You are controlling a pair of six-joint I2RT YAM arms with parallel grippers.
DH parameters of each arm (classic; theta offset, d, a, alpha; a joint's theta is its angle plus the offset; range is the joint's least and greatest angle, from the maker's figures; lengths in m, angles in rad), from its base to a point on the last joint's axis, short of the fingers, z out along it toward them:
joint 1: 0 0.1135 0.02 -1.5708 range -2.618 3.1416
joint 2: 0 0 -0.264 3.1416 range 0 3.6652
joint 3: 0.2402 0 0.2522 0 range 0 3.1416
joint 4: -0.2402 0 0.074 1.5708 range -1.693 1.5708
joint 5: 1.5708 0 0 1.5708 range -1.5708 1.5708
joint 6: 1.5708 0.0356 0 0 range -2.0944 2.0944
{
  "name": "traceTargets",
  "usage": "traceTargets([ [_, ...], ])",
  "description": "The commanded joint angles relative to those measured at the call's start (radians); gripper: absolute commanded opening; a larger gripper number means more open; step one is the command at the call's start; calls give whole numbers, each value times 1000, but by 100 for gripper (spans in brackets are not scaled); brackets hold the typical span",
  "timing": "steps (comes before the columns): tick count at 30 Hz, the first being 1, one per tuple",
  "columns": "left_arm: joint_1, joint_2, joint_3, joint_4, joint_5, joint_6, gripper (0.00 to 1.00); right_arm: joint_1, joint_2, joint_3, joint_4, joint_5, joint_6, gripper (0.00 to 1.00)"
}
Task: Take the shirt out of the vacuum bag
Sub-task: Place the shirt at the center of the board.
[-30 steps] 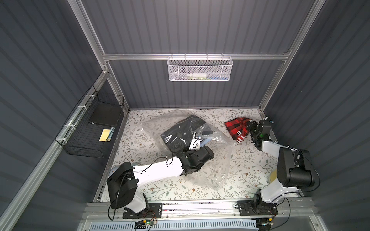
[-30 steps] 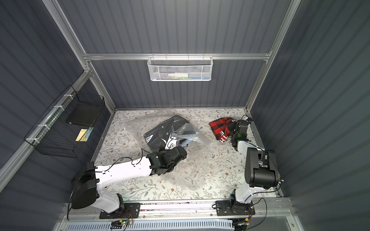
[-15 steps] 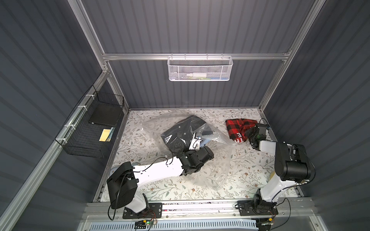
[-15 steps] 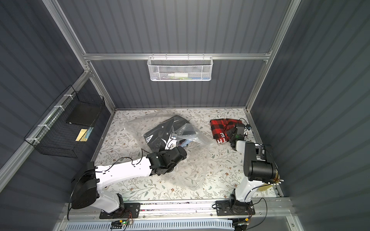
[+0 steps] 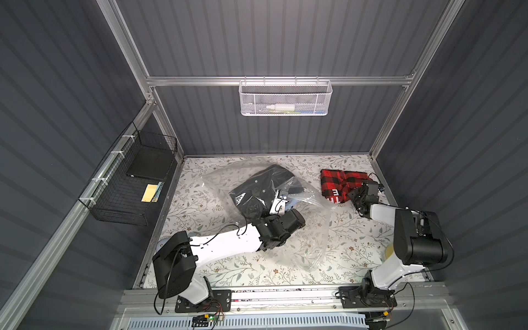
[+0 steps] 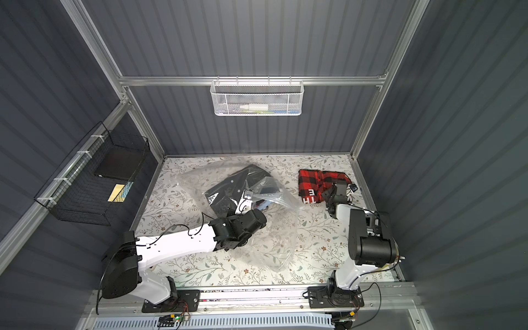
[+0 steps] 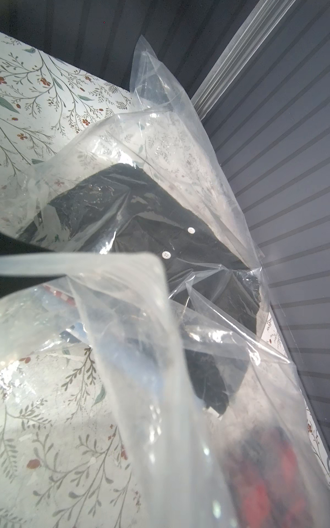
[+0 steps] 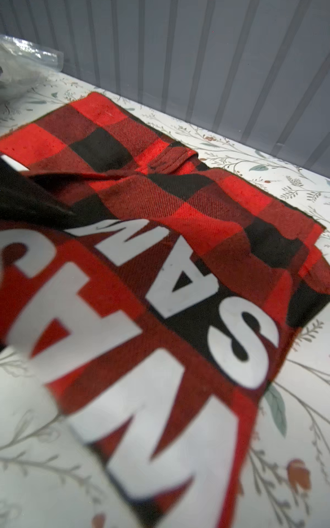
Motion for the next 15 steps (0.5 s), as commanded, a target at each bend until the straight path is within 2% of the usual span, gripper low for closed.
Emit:
traceTargets([
  [1, 5, -8, 4, -43, 5, 0, 0, 4, -83, -43, -22, 3, 45, 46],
  [7, 5, -13, 4, -31, 1, 17, 0, 16, -228, -63, -58, -20, 53, 48],
  [10, 5, -10, 10, -26, 3, 17, 0, 32, -270, -61, -18, -18, 45, 48],
  [15, 5, -2, 24, -26, 7, 19, 0, 34, -150, 59, 8, -66, 43, 48],
])
